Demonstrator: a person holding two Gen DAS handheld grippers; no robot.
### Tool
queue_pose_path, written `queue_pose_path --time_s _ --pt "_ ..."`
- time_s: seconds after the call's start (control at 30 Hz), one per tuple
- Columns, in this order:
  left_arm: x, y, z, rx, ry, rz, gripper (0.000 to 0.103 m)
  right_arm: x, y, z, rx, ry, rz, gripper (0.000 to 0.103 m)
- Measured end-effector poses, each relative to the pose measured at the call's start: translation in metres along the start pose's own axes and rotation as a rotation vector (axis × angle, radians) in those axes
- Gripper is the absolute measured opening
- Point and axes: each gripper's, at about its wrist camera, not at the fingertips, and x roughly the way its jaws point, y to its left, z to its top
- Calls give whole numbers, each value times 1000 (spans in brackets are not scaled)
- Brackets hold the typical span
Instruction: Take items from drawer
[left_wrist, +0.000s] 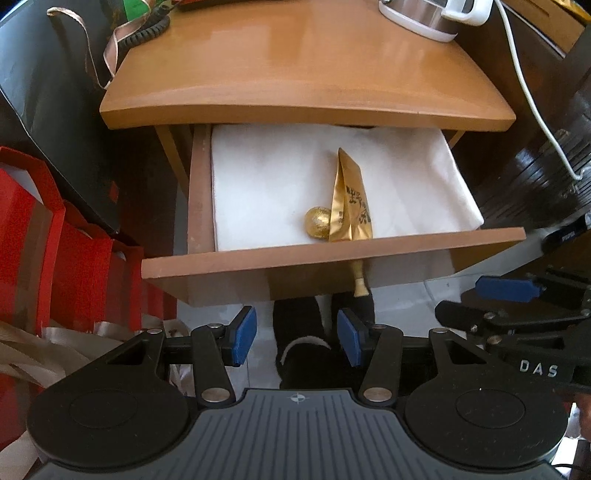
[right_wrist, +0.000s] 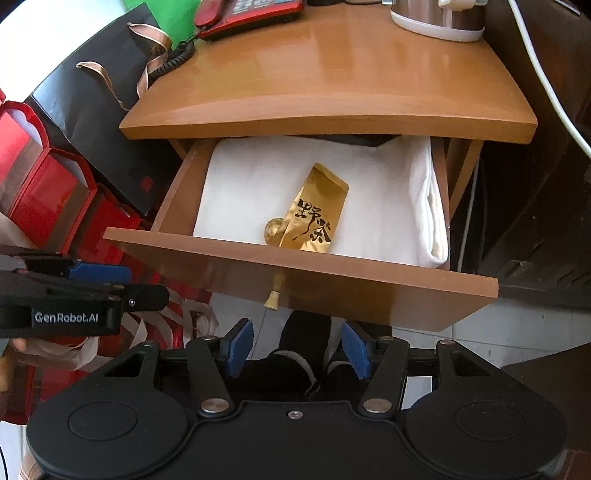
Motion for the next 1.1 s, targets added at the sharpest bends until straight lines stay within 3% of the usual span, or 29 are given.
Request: queue_pose_path --time_s 0.63,1.1 --pt "24 18 -15 -71 65 8 51 10 -3 -4 37 28 -47 53" --pt "31 19 -17 -93 67 30 51 12 -2 -5 47 30 -46 53"
